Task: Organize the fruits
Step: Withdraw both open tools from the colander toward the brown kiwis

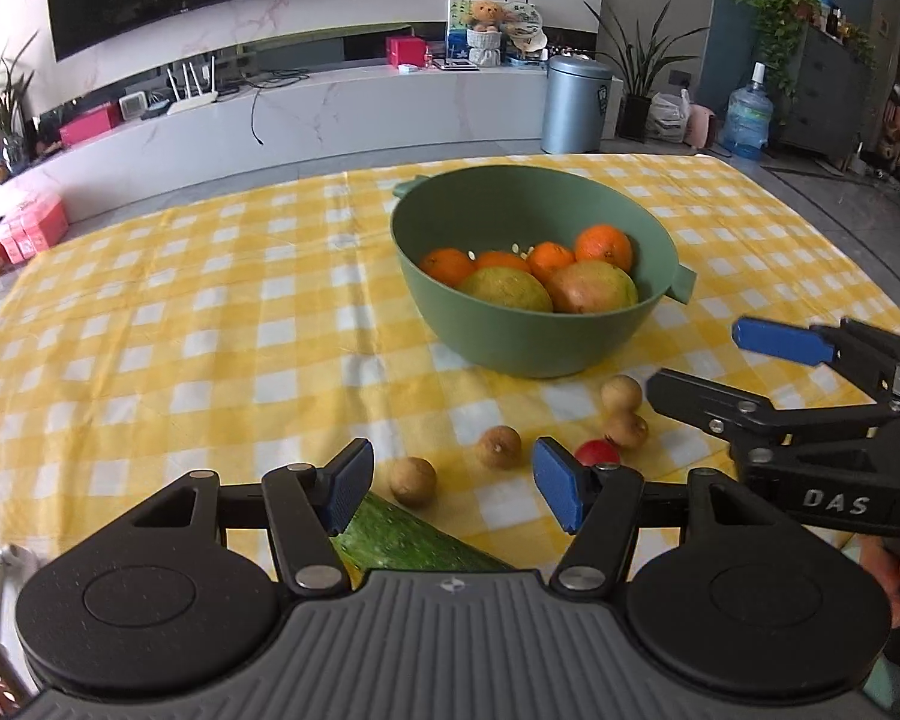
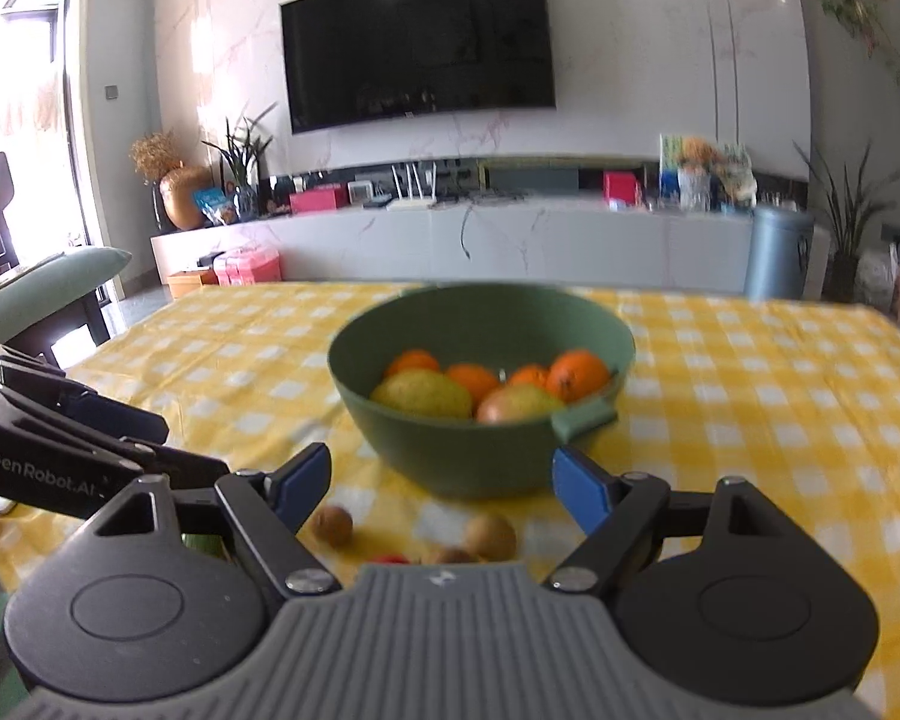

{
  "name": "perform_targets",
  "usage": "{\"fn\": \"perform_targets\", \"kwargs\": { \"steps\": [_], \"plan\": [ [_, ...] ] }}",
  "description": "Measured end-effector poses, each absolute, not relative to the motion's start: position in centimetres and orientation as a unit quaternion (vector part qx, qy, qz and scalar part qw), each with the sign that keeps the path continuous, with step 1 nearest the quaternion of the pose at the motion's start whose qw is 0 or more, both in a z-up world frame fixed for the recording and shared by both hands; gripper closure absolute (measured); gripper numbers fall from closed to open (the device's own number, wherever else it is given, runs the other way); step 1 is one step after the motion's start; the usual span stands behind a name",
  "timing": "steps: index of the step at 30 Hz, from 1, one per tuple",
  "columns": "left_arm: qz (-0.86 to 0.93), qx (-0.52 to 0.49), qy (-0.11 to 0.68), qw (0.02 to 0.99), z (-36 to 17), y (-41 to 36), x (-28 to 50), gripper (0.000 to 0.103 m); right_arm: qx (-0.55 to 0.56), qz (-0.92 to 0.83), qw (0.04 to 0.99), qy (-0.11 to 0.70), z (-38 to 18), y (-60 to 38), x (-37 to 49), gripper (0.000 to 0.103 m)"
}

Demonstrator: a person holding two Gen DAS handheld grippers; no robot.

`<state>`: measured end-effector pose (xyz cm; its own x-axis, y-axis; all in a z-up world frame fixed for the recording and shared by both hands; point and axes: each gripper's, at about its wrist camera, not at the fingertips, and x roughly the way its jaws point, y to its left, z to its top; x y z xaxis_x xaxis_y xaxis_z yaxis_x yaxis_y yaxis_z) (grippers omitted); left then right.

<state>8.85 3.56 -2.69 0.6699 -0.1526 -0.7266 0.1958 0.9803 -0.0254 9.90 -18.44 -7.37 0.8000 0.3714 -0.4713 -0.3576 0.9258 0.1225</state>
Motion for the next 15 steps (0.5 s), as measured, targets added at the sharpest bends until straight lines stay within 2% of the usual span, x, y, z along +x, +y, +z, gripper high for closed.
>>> {"fn": "perform_targets", "kwargs": {
  "steps": [5, 8, 11, 15],
  "plan": [
    [-0.108, 0.006, 0.403, 0.909, -3.9, 4.0, 9.0, 0.032, 0.056, 0.186, 0.937, 0.29, -8.1, -19.6, 9.8, 0.026],
    [-0.109, 0.003, 0.409, 0.906, -4.5, 4.0, 9.2, 0.034, 0.058, 0.176, 0.93, 0.317, -9.0, -19.4, 10.2, 0.035],
    [-0.108, -0.005, 0.419, 0.902, -5.0, 4.2, 9.7, 0.039, 0.046, 0.181, 0.922, 0.34, -9.6, -18.7, 10.7, 0.036],
    [-0.092, -0.001, 0.43, 0.898, -5.4, 4.2, 10.6, 0.045, 0.019, 0.181, 0.915, 0.361, -10.4, -17.6, 11.2, 0.05]
  ]
}}
